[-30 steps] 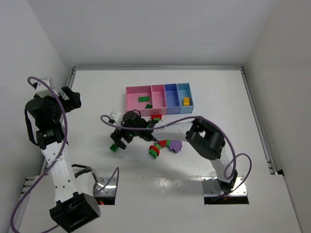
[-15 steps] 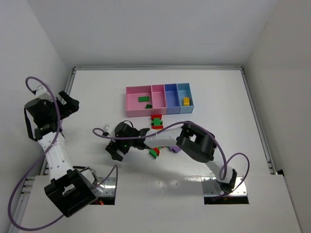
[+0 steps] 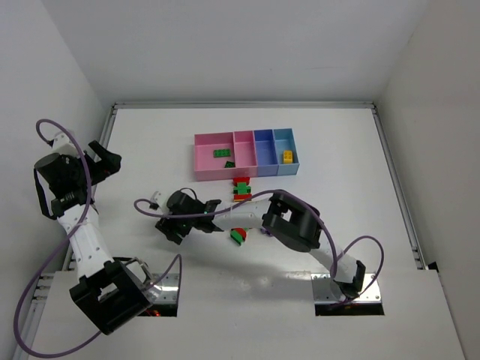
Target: Sort the legos into containers by color
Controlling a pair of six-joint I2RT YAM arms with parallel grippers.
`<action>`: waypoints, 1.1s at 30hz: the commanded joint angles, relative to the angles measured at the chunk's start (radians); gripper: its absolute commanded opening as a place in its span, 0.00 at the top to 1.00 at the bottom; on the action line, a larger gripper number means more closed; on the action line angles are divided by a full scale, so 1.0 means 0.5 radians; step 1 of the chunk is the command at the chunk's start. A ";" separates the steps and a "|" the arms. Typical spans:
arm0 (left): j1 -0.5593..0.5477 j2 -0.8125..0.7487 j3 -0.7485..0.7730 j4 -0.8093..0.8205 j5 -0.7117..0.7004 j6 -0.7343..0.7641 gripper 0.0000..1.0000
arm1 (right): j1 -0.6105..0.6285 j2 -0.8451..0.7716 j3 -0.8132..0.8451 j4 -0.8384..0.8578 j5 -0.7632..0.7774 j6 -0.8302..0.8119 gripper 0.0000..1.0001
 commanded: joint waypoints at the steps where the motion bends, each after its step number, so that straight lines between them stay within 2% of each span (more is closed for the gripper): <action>1: 0.023 -0.015 0.011 0.072 0.036 -0.003 0.06 | 0.019 0.070 0.067 -0.052 0.100 0.005 0.35; 3: 0.023 0.003 0.029 0.072 0.036 -0.003 0.06 | 0.019 0.070 0.040 -0.052 0.100 -0.013 0.47; 4: 0.023 0.003 0.029 0.072 0.036 -0.003 0.06 | 0.019 0.040 -0.018 -0.052 0.118 -0.014 0.62; 6: 0.023 0.025 0.029 0.072 0.036 -0.003 0.06 | 0.019 -0.064 -0.155 0.003 0.119 -0.059 0.74; 7: 0.023 0.025 0.050 0.072 0.036 -0.003 0.06 | 0.019 -0.123 -0.220 0.022 0.119 -0.060 0.83; 11: 0.023 0.065 0.069 0.072 0.112 -0.003 0.06 | -0.051 -0.497 -0.530 0.062 0.119 -0.127 0.99; 12: 0.023 0.065 0.069 0.072 0.131 -0.003 0.06 | -0.109 -0.589 -0.652 0.111 0.097 -0.145 1.00; 15: 0.023 0.065 0.002 0.136 0.259 -0.003 0.06 | -0.287 -0.887 -0.730 0.111 0.097 -0.234 1.00; 17: 0.001 0.046 -0.060 0.182 0.400 -0.003 0.06 | -0.398 -0.964 -0.709 0.111 0.067 -0.259 1.00; 21: -0.143 0.046 -0.078 0.219 0.475 0.067 0.06 | -0.729 -0.989 -0.531 0.111 -0.044 -0.311 1.00; 23: -0.259 0.046 -0.078 0.238 0.475 0.119 0.06 | -0.806 -0.888 -0.382 0.145 -0.093 -0.336 1.00; 25: -0.342 0.046 -0.078 0.238 0.361 0.138 0.06 | -0.895 -0.784 -0.243 0.142 -0.145 -0.336 1.00; 28: -0.471 0.067 -0.060 0.238 0.318 0.181 0.06 | -0.990 -0.520 0.130 0.072 -0.276 -0.253 1.00; 33: -0.673 0.113 -0.041 0.238 0.202 0.257 0.06 | -1.058 -0.170 0.438 -0.036 -0.430 -0.231 1.00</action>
